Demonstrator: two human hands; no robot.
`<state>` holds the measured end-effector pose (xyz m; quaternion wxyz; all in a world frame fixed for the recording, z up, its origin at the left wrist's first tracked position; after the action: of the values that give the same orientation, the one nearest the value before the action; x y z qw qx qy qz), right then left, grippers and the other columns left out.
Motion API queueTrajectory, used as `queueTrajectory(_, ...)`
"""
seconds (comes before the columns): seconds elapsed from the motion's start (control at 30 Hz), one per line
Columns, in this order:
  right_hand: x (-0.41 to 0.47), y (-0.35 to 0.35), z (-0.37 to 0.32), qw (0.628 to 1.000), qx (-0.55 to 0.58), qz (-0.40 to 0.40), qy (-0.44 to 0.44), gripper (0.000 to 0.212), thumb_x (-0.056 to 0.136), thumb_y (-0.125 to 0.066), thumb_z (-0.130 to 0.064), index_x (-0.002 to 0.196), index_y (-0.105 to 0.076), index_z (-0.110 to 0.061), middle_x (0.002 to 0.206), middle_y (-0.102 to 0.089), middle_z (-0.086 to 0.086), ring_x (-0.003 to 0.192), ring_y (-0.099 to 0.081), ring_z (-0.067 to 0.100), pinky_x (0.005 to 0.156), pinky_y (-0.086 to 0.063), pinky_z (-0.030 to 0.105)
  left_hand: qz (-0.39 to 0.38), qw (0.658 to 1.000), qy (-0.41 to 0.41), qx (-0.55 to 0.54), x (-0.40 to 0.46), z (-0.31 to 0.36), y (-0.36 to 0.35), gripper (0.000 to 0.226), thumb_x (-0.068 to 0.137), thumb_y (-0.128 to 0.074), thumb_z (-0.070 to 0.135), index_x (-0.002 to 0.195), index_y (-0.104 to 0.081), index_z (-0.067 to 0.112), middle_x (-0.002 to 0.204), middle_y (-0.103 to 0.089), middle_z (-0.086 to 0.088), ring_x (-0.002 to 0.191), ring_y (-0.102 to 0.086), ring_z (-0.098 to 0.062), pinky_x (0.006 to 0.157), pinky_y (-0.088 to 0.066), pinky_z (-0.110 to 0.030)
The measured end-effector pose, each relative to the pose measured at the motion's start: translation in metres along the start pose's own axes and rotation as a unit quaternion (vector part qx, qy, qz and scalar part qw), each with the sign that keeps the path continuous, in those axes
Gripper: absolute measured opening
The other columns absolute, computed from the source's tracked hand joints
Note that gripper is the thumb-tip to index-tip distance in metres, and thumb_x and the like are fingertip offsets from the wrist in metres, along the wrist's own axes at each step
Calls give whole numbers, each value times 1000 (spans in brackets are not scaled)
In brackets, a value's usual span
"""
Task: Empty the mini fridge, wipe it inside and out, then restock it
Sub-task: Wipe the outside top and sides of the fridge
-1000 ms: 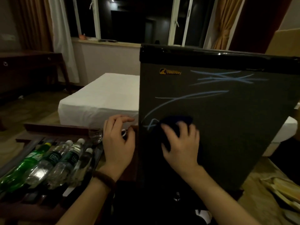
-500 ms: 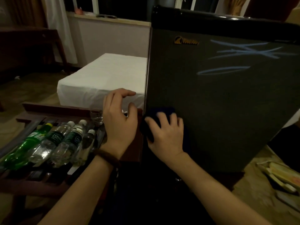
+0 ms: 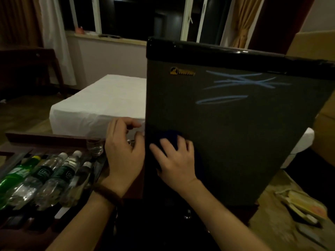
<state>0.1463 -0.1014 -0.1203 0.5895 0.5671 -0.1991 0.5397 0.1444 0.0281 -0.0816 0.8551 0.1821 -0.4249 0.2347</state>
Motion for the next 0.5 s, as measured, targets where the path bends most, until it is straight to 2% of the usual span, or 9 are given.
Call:
queueTrajectory(0.1,15,19,31,996,-28,28,-75,46,67,-62,-34,109,-47,-23,109,-42,4,88,-39,31,65,-45,38,-6,1000,-17,4,6,11,0,15,79,-50,7,89,-48,17,88,-49,0,82,-40,0,78,-33,-1)
queueTrajectory(0.17,34,39,67,985,-47,60,-153,43,69,-52,-34,110,-49,-21,111,-49,10,89,-44,33,69,-45,40,-19,1000,-18,5,12,19,-3,16,78,-52,5,89,-49,16,88,-49,1,83,-40,0,78,-33,-1)
queueTrajectory(0.27,58,69,107,944,-28,121,-306,43,72,-52,-33,111,-53,-15,116,-54,16,99,-50,38,79,-44,42,-40,999,-18,-9,19,29,-11,19,78,-52,6,92,-49,18,92,-49,4,87,-42,0,79,-34,-2)
queueTrajectory(0.33,65,71,104,906,-14,144,-398,42,72,-57,-29,111,-55,-13,119,-52,15,103,-50,37,83,-44,42,-36,999,-19,-18,20,35,-15,19,79,-52,7,93,-49,20,93,-50,5,88,-43,0,79,-35,-4)
queueTrajectory(0.37,67,67,95,902,-13,145,-408,42,72,-58,-28,110,-56,-12,118,-53,15,101,-51,37,81,-44,42,-33,999,-22,-25,19,39,-16,18,79,-51,8,93,-49,20,93,-50,5,88,-44,-1,80,-36,-5)
queueTrajectory(0.4,69,62,84,914,-14,138,-382,42,70,-56,-30,109,-56,-13,115,-54,15,98,-51,36,78,-44,43,-31,998,-28,-36,17,43,-16,17,80,-51,10,93,-50,21,92,-51,6,88,-45,-3,79,-37,-7)
queueTrajectory(0.5,69,41,48,979,-35,86,-181,41,70,-57,-34,107,-50,-19,108,-57,12,92,-45,31,69,-44,38,-29,996,-61,-60,15,55,-15,16,80,-47,15,94,-49,23,93,-51,8,89,-48,-6,79,-39,-11)
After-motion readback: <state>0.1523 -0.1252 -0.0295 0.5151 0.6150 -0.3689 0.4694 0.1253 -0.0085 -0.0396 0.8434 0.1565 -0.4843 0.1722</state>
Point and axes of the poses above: each hand's wrist, its own x-axis towards the middle knuckle, its own y-axis out of the back of the hand, z = x × y, the point moved 1 cm from there along x, towards the middle knuckle
